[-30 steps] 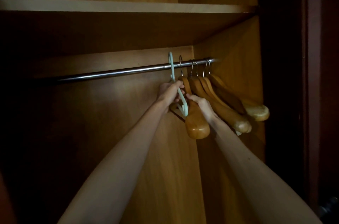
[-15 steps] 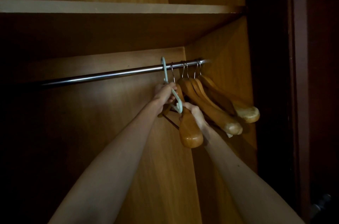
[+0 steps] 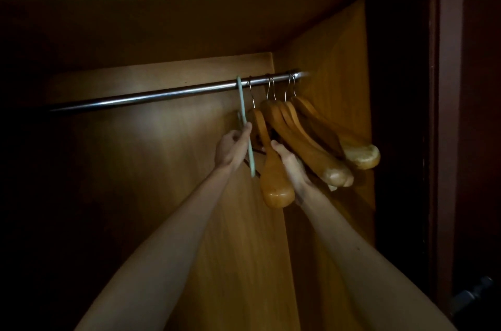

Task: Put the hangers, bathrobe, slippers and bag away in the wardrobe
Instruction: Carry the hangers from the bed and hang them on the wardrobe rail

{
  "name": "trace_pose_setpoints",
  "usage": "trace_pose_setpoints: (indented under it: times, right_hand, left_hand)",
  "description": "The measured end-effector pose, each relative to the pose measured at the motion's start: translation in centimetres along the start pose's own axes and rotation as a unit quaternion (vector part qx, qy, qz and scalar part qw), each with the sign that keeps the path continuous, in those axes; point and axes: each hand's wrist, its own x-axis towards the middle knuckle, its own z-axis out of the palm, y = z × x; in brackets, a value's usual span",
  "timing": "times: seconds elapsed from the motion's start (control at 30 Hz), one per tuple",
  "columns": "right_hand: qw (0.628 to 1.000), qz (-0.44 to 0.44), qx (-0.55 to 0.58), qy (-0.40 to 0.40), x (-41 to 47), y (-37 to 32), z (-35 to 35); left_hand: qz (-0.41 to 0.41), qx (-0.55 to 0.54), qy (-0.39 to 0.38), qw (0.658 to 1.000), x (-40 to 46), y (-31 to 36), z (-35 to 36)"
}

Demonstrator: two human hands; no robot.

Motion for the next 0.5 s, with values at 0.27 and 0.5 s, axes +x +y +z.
trace_pose_setpoints:
  times: [0.27, 0.5]
  right_hand:
    - [0.994, 0.023, -0.109, 0.010, -5.6, 6.7, -3.6]
    - [0.953, 0.151, -0.260, -0.030, -14.5, 17.2, -9.2]
  left_hand:
    - [-0.005, -0.054, 0.101, 0.993, -9.1, -8.3, 3.9]
    - [-0.168, -0.009, -0.065, 0.984, -22.2, -18.8, 10.2]
